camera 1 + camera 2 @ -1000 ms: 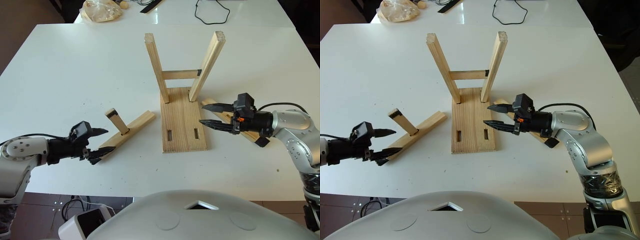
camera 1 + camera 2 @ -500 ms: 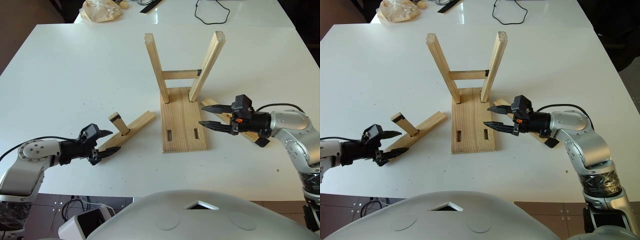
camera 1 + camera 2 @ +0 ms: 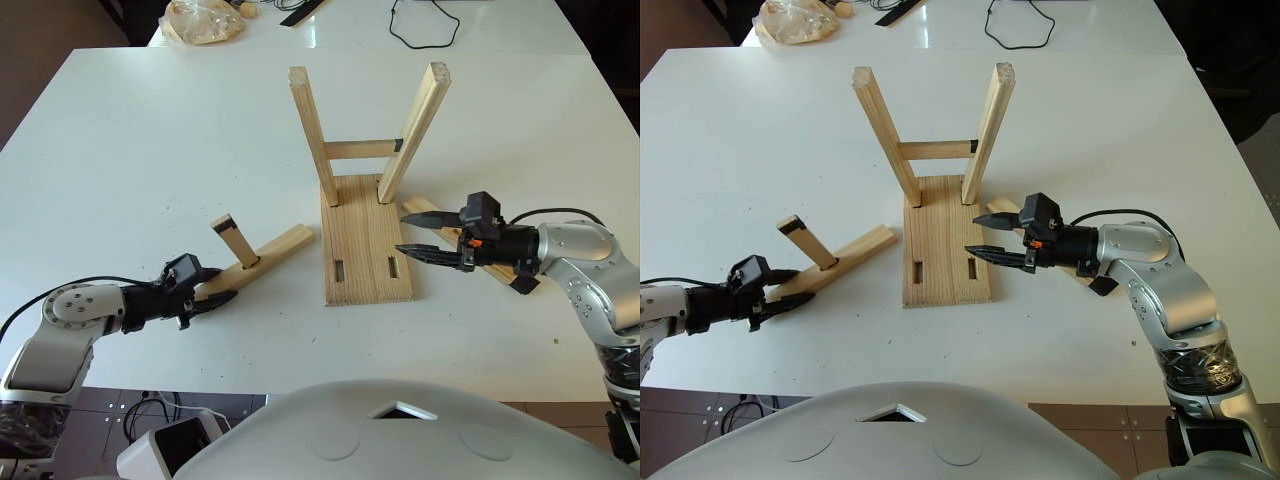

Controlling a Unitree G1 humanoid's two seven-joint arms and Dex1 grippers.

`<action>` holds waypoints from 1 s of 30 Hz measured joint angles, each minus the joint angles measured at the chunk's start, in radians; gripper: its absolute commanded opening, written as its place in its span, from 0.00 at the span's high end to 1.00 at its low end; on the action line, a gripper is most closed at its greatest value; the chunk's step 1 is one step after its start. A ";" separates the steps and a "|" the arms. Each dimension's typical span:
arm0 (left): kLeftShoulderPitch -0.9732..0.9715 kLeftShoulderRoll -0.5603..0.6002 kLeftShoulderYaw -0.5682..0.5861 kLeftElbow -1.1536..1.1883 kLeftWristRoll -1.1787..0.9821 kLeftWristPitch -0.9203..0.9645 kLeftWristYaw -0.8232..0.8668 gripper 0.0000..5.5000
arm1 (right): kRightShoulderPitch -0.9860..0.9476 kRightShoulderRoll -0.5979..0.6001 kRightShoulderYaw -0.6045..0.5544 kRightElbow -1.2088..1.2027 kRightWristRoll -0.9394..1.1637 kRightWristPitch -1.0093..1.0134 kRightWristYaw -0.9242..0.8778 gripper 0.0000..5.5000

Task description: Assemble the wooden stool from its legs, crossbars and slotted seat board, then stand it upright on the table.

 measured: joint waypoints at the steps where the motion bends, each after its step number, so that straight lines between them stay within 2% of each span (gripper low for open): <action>1: -0.005 -0.002 0.000 0.005 0.001 -0.001 0.002 0.63 | 0.000 0.000 0.001 0.003 -0.003 -0.003 0.000 0.57; 6: -0.035 -0.023 0.013 0.029 -0.001 0.019 0.026 0.63 | 0.000 0.000 0.000 0.010 -0.002 -0.006 0.000 0.57; 10: -0.076 -0.055 0.091 0.037 -0.084 0.083 0.050 0.63 | -0.006 0.004 -0.014 0.019 0.013 -0.002 0.000 0.57; 15: -0.136 -0.069 0.271 -0.101 -0.403 0.236 0.029 0.63 | -0.044 0.007 -0.071 -0.004 0.120 0.042 0.000 0.57; 19: -0.148 -0.070 0.373 -0.316 -0.741 0.353 0.027 0.63 | -0.086 0.010 -0.109 -0.065 0.268 0.118 -0.007 0.47; 23: -0.189 -0.072 0.379 -0.483 -0.949 0.396 0.111 0.63 | -0.131 0.012 -0.149 -0.114 0.452 0.207 -0.017 0.36; 30: -0.260 -0.059 0.272 -0.559 -1.029 0.431 0.174 0.63 | -0.271 0.020 -0.141 -0.118 0.592 0.303 -0.048 0.36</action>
